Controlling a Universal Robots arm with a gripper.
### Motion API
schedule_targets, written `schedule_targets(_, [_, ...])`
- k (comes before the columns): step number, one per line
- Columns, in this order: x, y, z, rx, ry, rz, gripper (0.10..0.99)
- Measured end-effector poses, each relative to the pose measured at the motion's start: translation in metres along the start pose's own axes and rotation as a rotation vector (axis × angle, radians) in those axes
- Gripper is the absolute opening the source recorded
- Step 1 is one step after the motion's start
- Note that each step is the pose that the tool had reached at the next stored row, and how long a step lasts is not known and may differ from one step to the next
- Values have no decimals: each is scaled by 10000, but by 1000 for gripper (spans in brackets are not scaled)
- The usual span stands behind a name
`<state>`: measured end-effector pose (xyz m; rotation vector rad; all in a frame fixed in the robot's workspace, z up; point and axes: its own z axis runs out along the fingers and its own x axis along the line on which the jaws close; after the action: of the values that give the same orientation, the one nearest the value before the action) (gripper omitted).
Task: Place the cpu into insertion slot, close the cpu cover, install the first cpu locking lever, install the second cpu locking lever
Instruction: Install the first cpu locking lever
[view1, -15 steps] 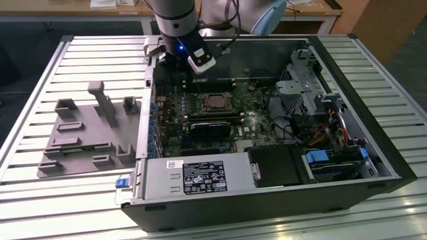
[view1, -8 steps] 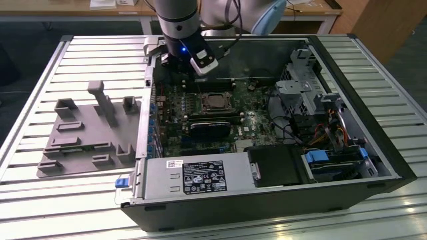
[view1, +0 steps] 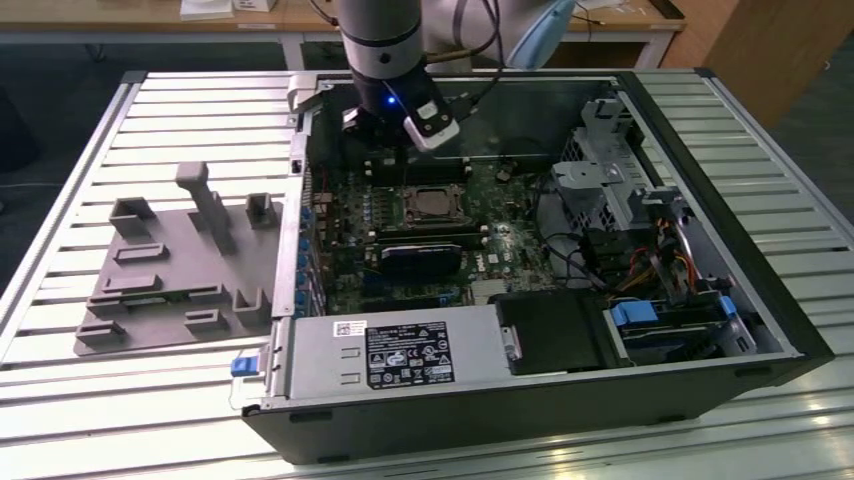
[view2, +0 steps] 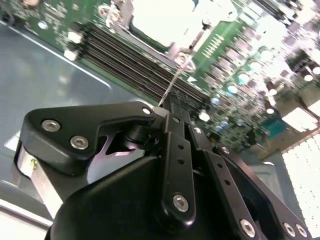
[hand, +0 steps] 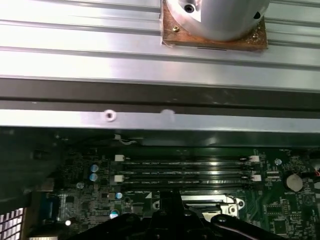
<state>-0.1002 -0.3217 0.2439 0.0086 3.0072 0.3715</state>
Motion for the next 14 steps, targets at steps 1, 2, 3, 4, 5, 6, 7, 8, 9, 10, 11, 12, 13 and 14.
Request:
schedule_targets(1, [-31,-1,5,0,0,0,102])
schedule_targets(2, [-58,-1,9,1,-1,1,102])
schedule_targets(3, [-84,-2,13,1,-1,3,102])
schedule_targets(4, [-107,-2,17,0,-1,4,102])
schedule_targets(5, [-131,-2,20,1,-1,3,102])
schedule_targets(6, [-154,-3,23,1,-1,2,102])
schedule_targets(7, [-166,-3,24,1,1,2,102])
schedule_targets(8, [-167,-3,24,0,0,3,102])
schedule_targets(9, [-167,-3,24,-1,-1,4,102])
schedule_targets(10, [-167,-3,24,-4,-1,3,102])
schedule_targets(11, [-167,-3,25,-5,-1,-2,102])
schedule_targets(12, [-167,-4,27,-5,-11,-7,102])
schedule_targets(13, [-167,-5,31,-6,-30,-12,102])
schedule_targets(14, [-167,-5,34,-6,-51,-18,102])
